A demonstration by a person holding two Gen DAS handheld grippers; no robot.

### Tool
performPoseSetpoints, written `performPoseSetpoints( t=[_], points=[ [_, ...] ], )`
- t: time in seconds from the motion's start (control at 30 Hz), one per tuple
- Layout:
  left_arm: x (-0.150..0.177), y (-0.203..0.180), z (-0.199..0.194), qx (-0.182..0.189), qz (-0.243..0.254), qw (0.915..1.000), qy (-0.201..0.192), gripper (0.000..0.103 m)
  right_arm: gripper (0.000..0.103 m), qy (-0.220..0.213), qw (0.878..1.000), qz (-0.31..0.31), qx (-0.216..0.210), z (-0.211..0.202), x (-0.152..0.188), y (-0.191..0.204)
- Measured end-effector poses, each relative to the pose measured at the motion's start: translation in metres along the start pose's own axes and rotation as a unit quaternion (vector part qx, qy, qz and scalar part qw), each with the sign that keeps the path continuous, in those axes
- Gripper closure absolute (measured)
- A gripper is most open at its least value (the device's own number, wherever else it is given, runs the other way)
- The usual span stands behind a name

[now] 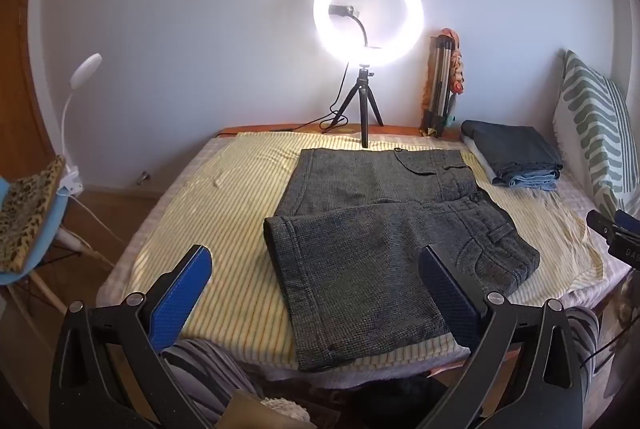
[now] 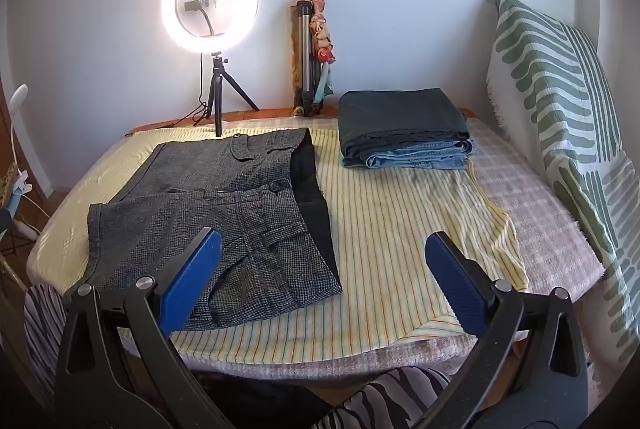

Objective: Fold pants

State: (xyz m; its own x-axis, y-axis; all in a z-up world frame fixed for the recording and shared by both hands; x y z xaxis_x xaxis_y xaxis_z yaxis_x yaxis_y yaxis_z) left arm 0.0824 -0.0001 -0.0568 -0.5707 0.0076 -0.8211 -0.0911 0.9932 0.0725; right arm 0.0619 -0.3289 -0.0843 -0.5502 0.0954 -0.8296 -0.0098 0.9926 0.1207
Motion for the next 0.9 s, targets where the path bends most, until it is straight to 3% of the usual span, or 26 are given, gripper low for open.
performPoseSetpoints(
  t=[0.9],
  points=[
    [-0.012,0.001,-0.01,-0.005,-0.003,0.9997,-0.023,0.0,0.0,-0.009,1.0,-0.006,-0.009,-0.005,-0.007,0.007]
  ],
)
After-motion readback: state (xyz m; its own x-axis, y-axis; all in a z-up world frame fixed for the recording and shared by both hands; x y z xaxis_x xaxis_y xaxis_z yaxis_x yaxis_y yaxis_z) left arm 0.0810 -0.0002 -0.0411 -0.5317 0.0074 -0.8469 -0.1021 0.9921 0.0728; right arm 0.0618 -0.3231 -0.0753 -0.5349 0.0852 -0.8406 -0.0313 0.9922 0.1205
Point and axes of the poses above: each gripper's, at about its wrist camera, not at the fingertips, and z roughly the way its jaws point, y to its left, x to its underside, the point moved 10 cm from there along z, roughly the way its jaws point, and after that the axes turned 7 degrees about -x, right-handed, at the moved point
